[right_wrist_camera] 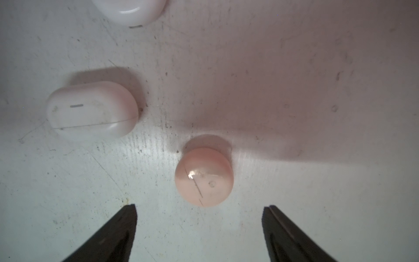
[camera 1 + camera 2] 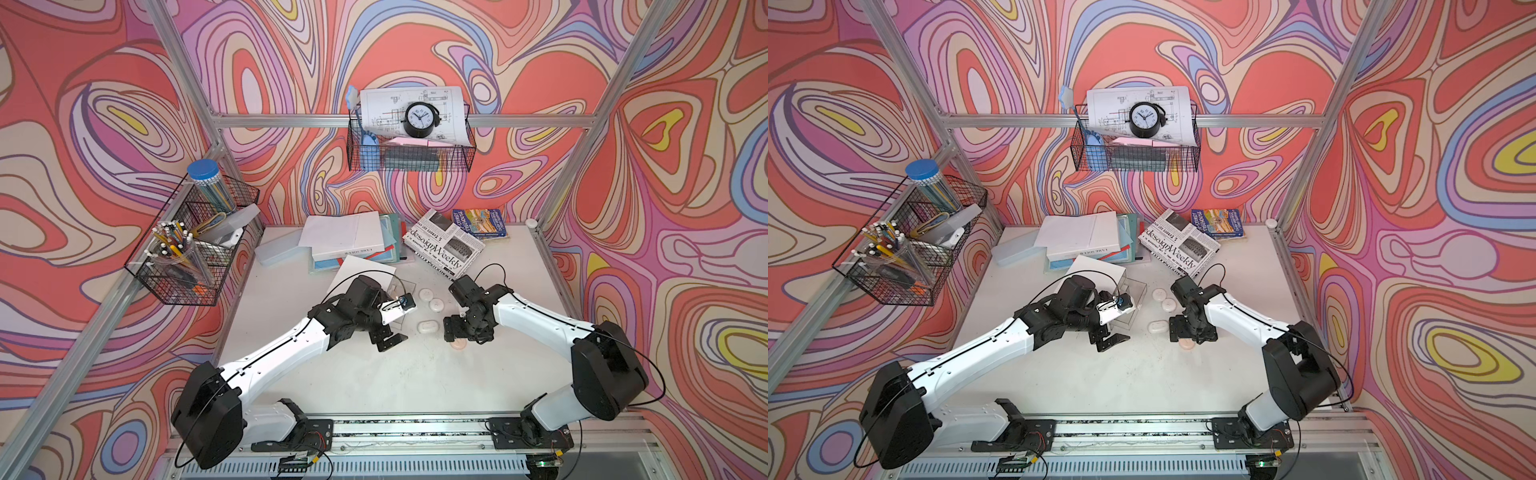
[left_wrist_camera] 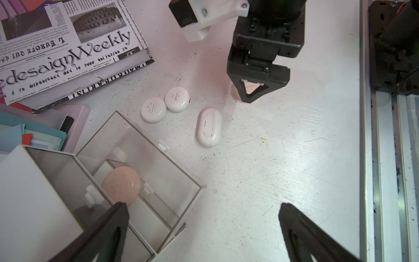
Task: Put the bluetooth earphones in the drawer according to color
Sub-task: Pick up the Bluetooth earphone from the center of the board.
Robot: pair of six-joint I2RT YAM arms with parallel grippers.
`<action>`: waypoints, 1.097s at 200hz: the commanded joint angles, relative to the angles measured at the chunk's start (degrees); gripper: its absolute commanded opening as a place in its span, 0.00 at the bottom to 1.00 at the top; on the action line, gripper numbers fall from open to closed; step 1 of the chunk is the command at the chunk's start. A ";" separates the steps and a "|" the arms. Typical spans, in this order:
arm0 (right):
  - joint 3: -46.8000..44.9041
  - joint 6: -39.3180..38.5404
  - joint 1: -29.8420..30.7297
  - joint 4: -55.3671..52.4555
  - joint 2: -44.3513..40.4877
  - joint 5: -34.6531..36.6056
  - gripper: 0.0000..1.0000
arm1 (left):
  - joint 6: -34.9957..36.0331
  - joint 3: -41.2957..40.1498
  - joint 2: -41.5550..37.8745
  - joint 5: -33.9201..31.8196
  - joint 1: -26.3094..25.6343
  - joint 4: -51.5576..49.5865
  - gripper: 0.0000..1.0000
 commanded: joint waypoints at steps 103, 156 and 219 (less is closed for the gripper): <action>-1.26 2.40 -0.10 4.98 8.12 1.22 0.74 | -0.72 1.32 3.57 1.43 -1.08 -1.27 0.99; -1.60 1.41 -0.15 6.68 9.01 1.38 0.69 | -0.18 1.01 3.04 0.08 -1.08 -1.32 0.99; -0.61 1.10 -0.08 6.70 9.47 1.08 0.43 | -0.37 1.21 3.08 -0.10 -1.08 -1.28 0.98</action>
